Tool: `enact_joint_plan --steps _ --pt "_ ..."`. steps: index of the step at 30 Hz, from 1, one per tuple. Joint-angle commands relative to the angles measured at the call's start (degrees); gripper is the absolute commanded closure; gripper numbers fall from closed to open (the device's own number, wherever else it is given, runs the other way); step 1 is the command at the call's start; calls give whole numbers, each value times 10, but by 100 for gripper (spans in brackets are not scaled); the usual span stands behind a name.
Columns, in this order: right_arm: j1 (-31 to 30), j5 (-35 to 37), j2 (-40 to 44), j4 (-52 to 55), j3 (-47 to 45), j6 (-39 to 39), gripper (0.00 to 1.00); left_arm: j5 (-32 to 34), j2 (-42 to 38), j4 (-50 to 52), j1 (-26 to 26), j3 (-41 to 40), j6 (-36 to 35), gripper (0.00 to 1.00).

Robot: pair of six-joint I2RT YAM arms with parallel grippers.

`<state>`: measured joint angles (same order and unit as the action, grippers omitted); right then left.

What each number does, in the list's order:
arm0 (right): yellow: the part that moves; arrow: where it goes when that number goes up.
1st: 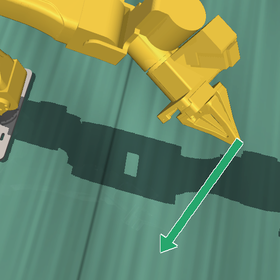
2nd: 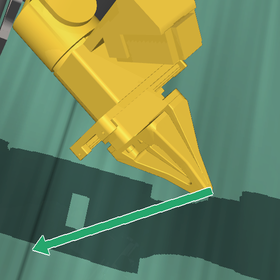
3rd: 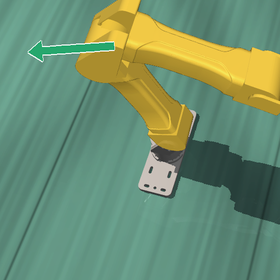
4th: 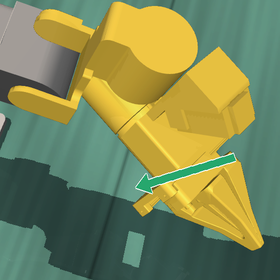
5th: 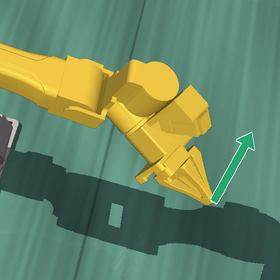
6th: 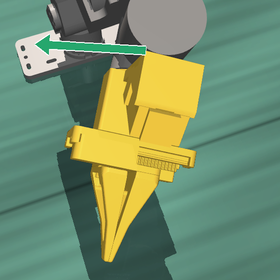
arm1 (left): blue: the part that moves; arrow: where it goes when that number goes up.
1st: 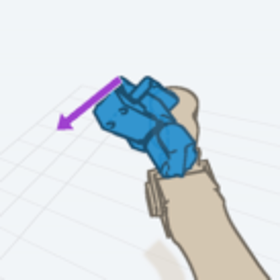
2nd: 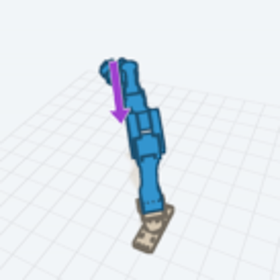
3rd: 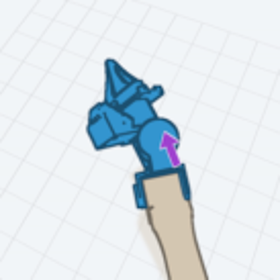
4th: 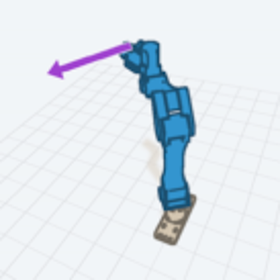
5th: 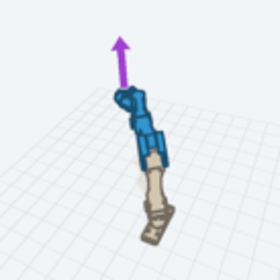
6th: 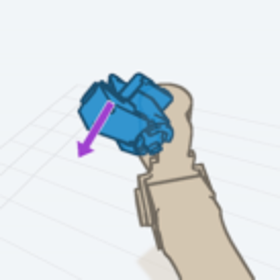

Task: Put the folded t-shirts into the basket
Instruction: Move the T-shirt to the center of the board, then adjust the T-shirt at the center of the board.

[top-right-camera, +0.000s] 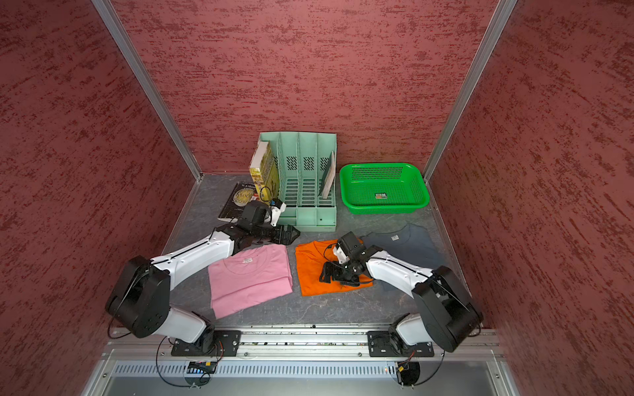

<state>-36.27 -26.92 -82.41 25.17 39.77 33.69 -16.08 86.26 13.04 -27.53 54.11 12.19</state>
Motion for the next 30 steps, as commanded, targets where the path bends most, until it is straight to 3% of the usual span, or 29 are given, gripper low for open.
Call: enact_joint_plan --steps 1,5,7,13,15,19,21,26,30 --pt "-71 0 -52 -51 -17 52 8 14 11 12 12 19 7 0" --pt "-140 -39 -79 -109 -9 97 12 7 12 0 28 9 20 0" --pt "-158 -22 -60 -91 -2 101 11 -4 9 -4 35 5 23 0" --pt "-159 155 28 74 36 77 7 -6 -2 -17 52 -15 30 0" --pt "-159 208 34 131 61 78 7 22 -1 -2 52 -23 51 0" --pt "-159 259 24 173 96 75 7 144 -25 65 54 -80 209 0" --pt "-159 254 18 162 104 74 7 155 -61 58 56 -128 277 2" --pt "-160 217 8 116 116 67 8 162 -171 47 38 -250 445 22" --pt "-160 226 -4 122 134 53 8 189 -201 72 67 -283 515 27"
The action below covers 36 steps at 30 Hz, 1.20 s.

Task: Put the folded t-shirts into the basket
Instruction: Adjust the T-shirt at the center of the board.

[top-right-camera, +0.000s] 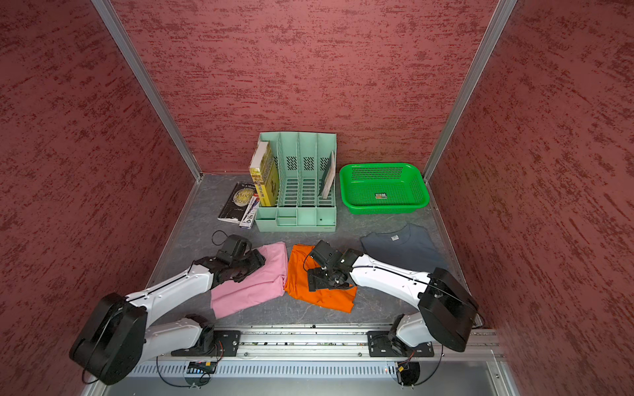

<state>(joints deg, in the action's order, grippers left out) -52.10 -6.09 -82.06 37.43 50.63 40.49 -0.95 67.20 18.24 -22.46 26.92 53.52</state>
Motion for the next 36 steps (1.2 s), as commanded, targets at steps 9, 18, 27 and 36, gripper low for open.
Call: enact_joint_plan --steps 9,18,27,36 --pt "-1 -3 -33 -8 15 -30 7 -45 -20 18 219 -70 95 33" --pt "-9 -43 -69 -26 33 -63 7 83 -61 129 313 -15 42 27" --pt "-62 -74 -139 -95 123 -67 8 -5 -66 110 301 39 -30 20" --pt "-115 -76 -254 -184 271 -94 11 61 -172 208 251 80 -21 13"
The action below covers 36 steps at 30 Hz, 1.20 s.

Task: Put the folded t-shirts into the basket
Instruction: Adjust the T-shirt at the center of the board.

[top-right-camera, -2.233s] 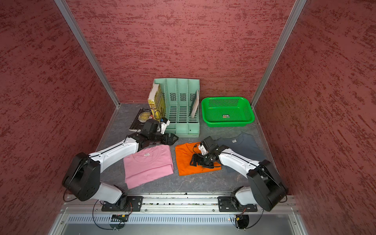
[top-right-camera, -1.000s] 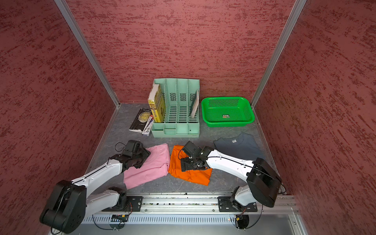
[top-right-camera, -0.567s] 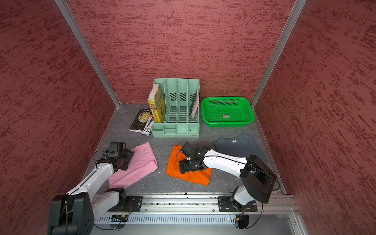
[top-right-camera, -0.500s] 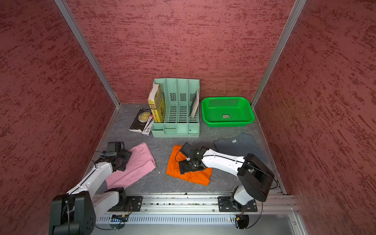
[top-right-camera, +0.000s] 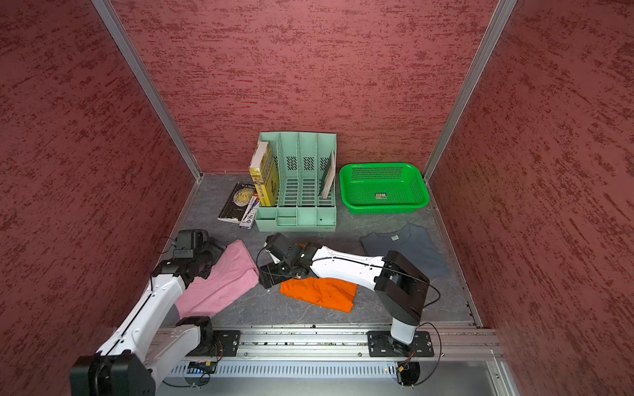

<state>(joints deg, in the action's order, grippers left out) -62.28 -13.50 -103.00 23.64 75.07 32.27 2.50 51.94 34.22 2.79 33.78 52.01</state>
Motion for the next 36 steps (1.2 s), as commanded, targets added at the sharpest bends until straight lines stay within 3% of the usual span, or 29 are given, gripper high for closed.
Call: enact_joint_plan --steps 1,9,12,16,20,26,30,36 --pt "-14 2 -64 -55 41 -5 12 32 -29 57 -1 15 -7 13" --pt "-14 54 -194 -44 125 16 26 24 -40 69 19 19 -24 8" --pt "-17 3 -214 -70 110 22 40 17 -44 59 19 15 -28 8" --pt "-38 -100 -212 -200 49 40 60 10 -44 48 18 14 -38 7" --pt "-65 -156 -191 -329 -17 86 69 -22 -39 21 16 10 -58 6" --pt "-82 -132 -132 -355 -70 106 52 -27 -24 5 -8 16 -68 6" --pt "-81 -74 -53 -272 -91 64 43 -22 -14 -4 -49 30 -76 4" --pt "-67 189 76 14 -62 2 26 4 13 -32 -163 62 -95 0"
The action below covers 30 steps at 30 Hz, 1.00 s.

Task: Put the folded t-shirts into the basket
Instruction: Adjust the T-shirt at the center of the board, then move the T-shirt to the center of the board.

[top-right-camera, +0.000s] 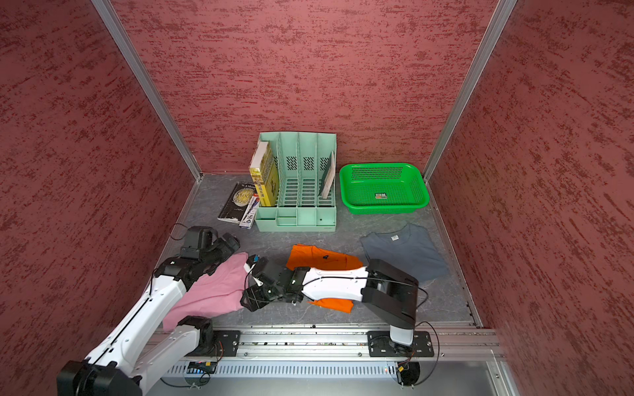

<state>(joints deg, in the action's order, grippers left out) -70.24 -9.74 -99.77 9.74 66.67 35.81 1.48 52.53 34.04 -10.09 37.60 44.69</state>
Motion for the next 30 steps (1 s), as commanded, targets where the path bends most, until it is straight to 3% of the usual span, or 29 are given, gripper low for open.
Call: enact_joint_plan --steps 1,4,7,10,15,19,21,24,30 --pt "21 196 54 186 26 -29 22 16 10 -40 -50 26 -26 0" --pt "63 276 85 278 28 -9 15 19 23 -76 -96 27 -40 0" --pt "130 302 118 336 7 24 12 22 43 -105 -152 37 -67 0" --pt "187 237 148 312 -46 33 14 43 74 -144 -212 42 -87 0" --pt "196 81 143 220 -126 22 18 48 156 -204 -280 44 -122 0" --pt "228 147 159 258 -163 69 18 38 258 -180 -354 98 -182 0" --pt "270 139 190 269 -190 94 19 51 310 -180 -385 118 -189 0" --pt "328 128 248 261 -227 103 16 32 379 -221 -409 118 -162 1" --pt "451 205 336 288 -223 86 12 28 456 -266 -429 81 -50 4"
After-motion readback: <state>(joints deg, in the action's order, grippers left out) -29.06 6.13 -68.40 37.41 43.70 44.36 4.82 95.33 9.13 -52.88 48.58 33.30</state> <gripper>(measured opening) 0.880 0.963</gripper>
